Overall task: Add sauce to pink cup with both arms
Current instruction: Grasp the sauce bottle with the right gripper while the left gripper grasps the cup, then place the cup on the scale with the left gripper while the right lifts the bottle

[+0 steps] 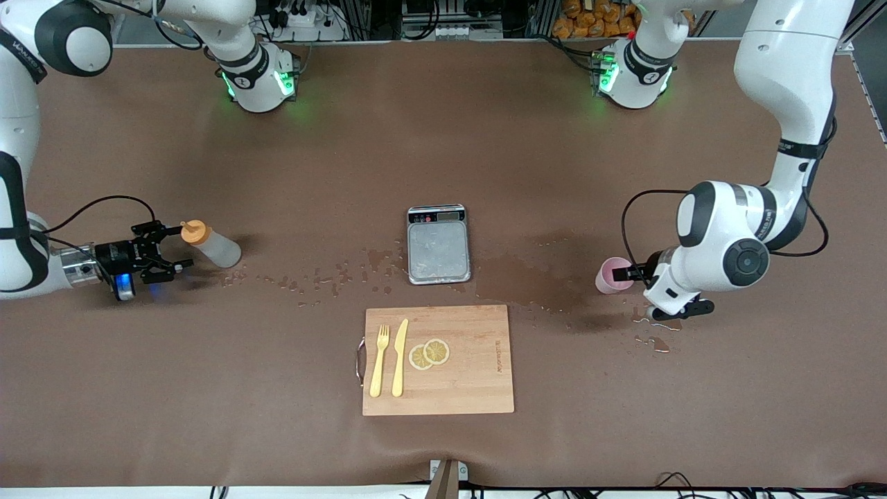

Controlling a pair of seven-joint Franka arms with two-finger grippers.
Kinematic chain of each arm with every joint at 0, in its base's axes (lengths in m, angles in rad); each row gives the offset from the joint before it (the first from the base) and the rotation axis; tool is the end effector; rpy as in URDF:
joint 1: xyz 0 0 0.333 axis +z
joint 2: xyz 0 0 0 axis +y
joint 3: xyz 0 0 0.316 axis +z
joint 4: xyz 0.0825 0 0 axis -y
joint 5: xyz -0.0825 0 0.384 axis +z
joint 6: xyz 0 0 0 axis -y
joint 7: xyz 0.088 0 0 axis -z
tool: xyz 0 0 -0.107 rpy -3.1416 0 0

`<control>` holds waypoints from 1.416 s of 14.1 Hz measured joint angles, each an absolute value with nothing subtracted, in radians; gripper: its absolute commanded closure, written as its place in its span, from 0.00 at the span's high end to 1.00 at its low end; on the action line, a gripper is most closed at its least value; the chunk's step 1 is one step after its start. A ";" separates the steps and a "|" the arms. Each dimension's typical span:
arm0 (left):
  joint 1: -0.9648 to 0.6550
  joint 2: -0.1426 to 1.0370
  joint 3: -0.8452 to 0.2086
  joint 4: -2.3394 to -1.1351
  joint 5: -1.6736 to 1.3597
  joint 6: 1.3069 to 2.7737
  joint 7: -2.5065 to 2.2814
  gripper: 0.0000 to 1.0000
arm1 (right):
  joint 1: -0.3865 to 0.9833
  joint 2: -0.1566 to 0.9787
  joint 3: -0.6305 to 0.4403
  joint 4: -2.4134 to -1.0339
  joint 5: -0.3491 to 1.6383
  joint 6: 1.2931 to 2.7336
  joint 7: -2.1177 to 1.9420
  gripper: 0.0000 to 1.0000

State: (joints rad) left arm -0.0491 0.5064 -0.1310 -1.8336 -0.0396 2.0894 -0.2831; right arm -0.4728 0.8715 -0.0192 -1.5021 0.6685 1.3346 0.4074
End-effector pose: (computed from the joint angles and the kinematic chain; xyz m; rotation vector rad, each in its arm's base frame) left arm 0.6082 -0.1086 0.2386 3.0703 0.2081 -0.4063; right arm 0.5591 -0.2106 0.1418 -1.8355 1.1545 1.1942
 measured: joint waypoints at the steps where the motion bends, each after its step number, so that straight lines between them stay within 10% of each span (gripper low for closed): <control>1: -0.052 0.512 -0.131 -1.834 -0.040 2.090 -0.286 1.00 | -0.473 0.884 -0.019 -1.502 0.676 1.335 0.407 1.00; 3: -0.053 0.518 -0.131 -1.834 -0.040 2.090 -0.288 1.00 | -0.469 0.902 -0.018 -1.502 0.692 1.335 0.406 1.00; 6: -0.053 0.525 -0.131 -1.834 -0.040 2.090 -0.292 0.23 | -0.462 0.917 -0.018 -1.502 0.697 1.336 0.406 0.93; 8: -0.053 0.526 -0.130 -1.834 -0.040 2.089 -0.305 0.00 | -0.460 0.923 -0.018 -1.502 0.702 1.335 0.406 0.88; 16: -0.054 0.518 -0.132 -1.830 -0.039 2.083 -0.351 0.00 | -0.431 0.925 -0.016 -1.502 0.705 1.307 0.406 0.86; 20: -0.054 0.487 -0.134 -1.825 -0.038 2.036 -0.351 0.00 | -0.425 0.926 -0.016 -1.502 0.705 1.305 0.406 0.43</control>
